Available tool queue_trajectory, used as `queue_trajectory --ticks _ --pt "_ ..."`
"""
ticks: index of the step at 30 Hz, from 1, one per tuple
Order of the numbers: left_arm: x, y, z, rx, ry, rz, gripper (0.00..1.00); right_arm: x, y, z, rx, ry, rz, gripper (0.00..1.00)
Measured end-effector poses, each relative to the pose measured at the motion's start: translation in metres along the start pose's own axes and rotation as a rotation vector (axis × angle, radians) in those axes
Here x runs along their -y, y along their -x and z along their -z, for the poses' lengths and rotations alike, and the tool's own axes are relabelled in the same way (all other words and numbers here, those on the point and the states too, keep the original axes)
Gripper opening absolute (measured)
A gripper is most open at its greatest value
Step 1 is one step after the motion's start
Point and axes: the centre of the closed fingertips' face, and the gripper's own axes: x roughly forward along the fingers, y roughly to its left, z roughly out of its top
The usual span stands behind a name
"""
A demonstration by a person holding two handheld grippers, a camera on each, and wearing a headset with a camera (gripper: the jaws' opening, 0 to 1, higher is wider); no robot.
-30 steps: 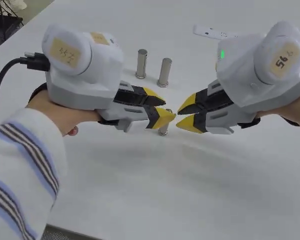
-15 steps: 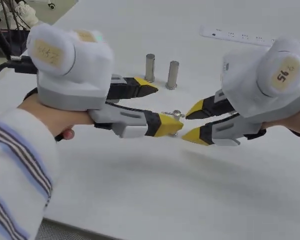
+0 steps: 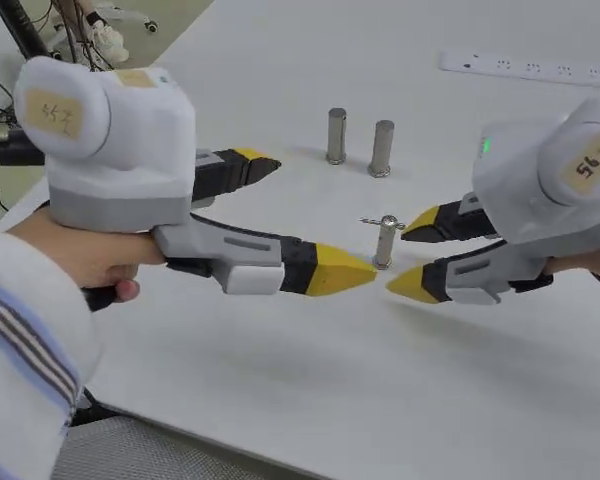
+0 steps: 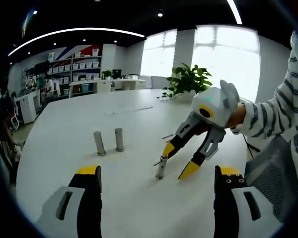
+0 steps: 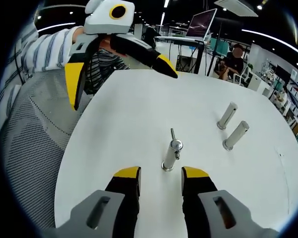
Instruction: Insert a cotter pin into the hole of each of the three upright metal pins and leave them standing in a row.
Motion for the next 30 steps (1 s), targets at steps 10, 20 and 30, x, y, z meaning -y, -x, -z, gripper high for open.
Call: queue_trajectory --ticks 10,20,30 --pt "0.005 0.016 0.010 0.008 0.047 -0.015 0.99 0.000 -0.003 -0.005 0.094 -0.079 0.002 0.28" --pt "0.014 0.027 0.012 -0.008 0.030 -0.034 0.96 0.001 -0.011 -0.011 0.117 -0.072 0.017 0.25" --pt "0.014 0.037 0.020 -0.021 0.035 -0.060 0.92 0.006 -0.017 -0.021 0.146 -0.057 0.048 0.16"
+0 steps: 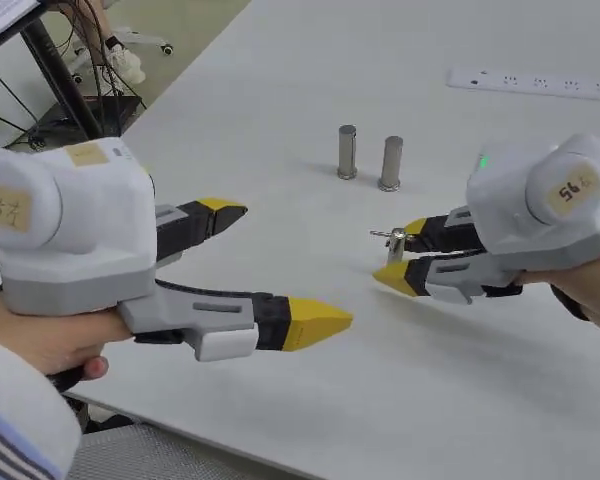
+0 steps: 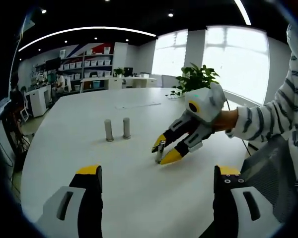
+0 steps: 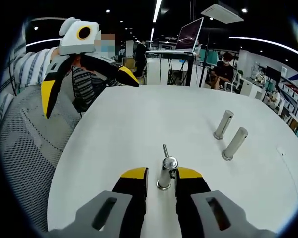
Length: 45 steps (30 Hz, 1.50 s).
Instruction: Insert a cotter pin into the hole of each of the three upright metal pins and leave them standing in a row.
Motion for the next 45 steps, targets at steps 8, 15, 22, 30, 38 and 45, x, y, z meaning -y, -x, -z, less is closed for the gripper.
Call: queue_trajectory --ticks 8,15,22,30,38,45 --pt "-0.003 0.005 0.002 -0.001 0.010 -0.008 0.91 0.009 -0.004 0.004 -0.004 0.009 0.026 0.06" --pt "-0.003 0.006 0.004 -0.009 0.018 -0.009 0.91 0.002 -0.006 0.001 0.015 -0.003 0.003 0.04" --pt "-0.001 0.007 0.011 -0.036 0.017 -0.004 0.90 -0.003 -0.018 -0.014 0.041 -0.022 -0.015 0.04" --pt "-0.004 0.011 0.002 0.031 0.046 -0.024 0.92 -0.002 -0.037 -0.027 0.027 0.018 -0.012 0.04" --pt "-0.003 0.012 0.000 0.054 0.066 -0.023 0.91 0.003 -0.046 -0.031 0.033 -0.036 0.005 0.04" --pt "-0.002 0.009 0.000 0.058 0.065 -0.018 0.91 0.008 -0.046 -0.030 0.041 -0.065 -0.004 0.05"
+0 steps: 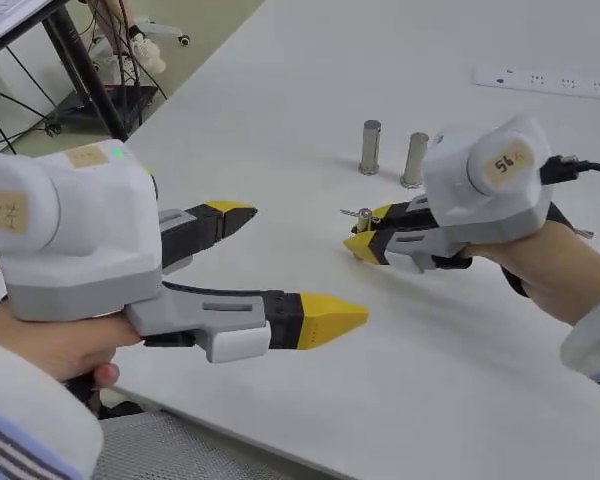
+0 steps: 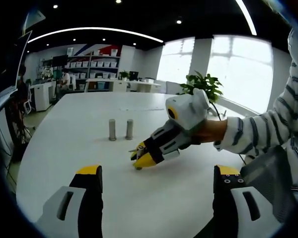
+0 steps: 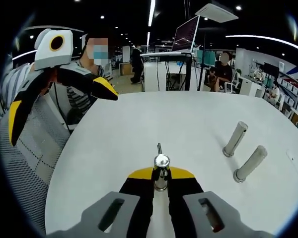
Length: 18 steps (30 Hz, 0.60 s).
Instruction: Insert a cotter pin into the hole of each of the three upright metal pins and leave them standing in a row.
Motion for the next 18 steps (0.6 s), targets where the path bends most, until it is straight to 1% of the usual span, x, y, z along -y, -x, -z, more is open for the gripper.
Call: queue_trajectory --ticks 3,6,7,8,9,10,11,12,13,15,17,18 --pt "0.001 0.000 0.000 0.004 0.006 0.005 0.91 -0.001 -0.001 0.000 0.005 0.016 -0.003 0.05" --pt "0.002 0.000 -0.004 0.029 0.031 0.013 0.90 -0.002 -0.001 0.000 0.010 0.011 0.001 0.05" --pt "0.002 0.000 -0.004 0.032 0.034 0.013 0.90 -0.002 -0.001 0.000 0.010 0.009 -0.001 0.07" --pt "0.002 0.000 -0.004 0.032 0.031 0.013 0.90 -0.004 -0.001 0.000 0.012 0.005 -0.007 0.09" --pt "0.002 0.001 -0.004 0.031 0.028 0.012 0.90 -0.005 -0.001 0.000 0.017 0.003 -0.008 0.14" --pt "0.002 0.001 -0.004 0.027 0.024 0.012 0.90 -0.006 -0.001 -0.003 0.040 -0.011 -0.010 0.18" --pt "0.002 0.001 -0.005 0.026 0.023 0.012 0.90 -0.008 0.001 -0.005 0.059 -0.042 -0.018 0.23" --pt "0.002 0.001 -0.005 0.026 0.021 0.013 0.90 -0.009 0.003 -0.008 0.074 -0.044 -0.020 0.30" --pt "0.002 0.001 -0.006 0.028 0.021 0.013 0.90 -0.008 0.005 -0.011 0.092 -0.040 -0.013 0.34" --pt "0.002 0.001 -0.008 0.031 0.021 0.017 0.90 -0.006 0.010 -0.010 0.100 -0.042 -0.006 0.40" --pt "0.002 0.000 -0.010 0.033 0.018 0.019 0.90 -0.004 0.019 -0.011 0.097 -0.033 0.002 0.42" --pt "0.003 0.000 -0.011 0.034 0.016 0.022 0.90 -0.003 0.027 -0.011 0.093 -0.024 0.013 0.44"
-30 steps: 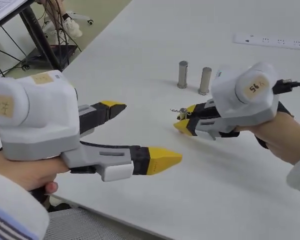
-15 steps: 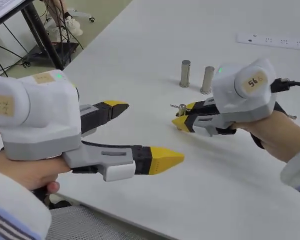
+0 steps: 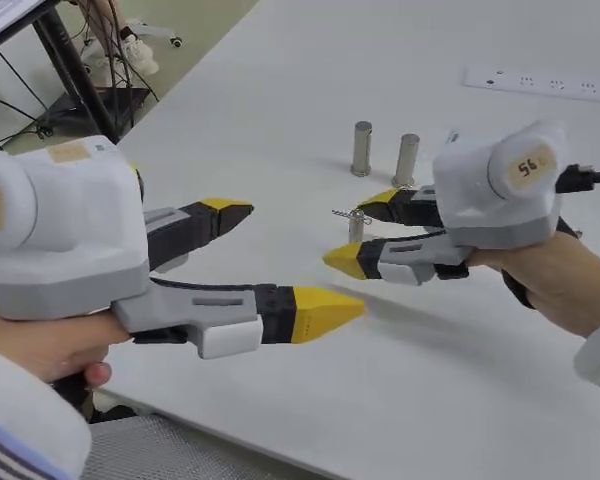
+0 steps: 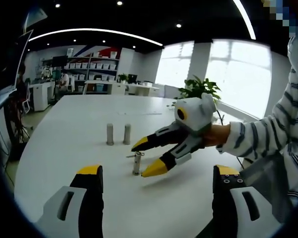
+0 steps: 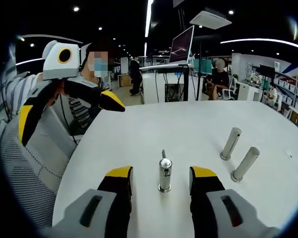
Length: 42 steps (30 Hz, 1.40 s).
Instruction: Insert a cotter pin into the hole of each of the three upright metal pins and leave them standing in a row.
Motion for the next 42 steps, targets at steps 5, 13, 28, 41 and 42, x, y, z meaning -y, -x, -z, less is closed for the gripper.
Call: queue_trajectory --ticks 5,13,28,41,42 --pt "0.002 -0.005 -0.005 0.006 -0.005 0.018 0.90 0.000 0.032 -0.003 -0.006 0.026 0.019 0.51" --pt "0.005 -0.018 -0.008 0.002 -0.007 0.052 0.90 -0.003 0.082 -0.009 -0.012 0.015 0.067 0.57" --pt "0.009 -0.027 -0.016 0.002 -0.004 0.094 0.89 -0.009 0.132 0.014 0.033 -0.199 0.167 0.82" --pt "-0.003 -0.026 -0.014 -0.029 -0.007 0.083 0.89 -0.005 0.164 0.048 -0.014 -0.395 0.312 0.92" --pt "-0.005 -0.026 -0.013 -0.029 -0.007 0.079 0.89 -0.004 0.166 0.051 -0.006 -0.423 0.323 0.93"
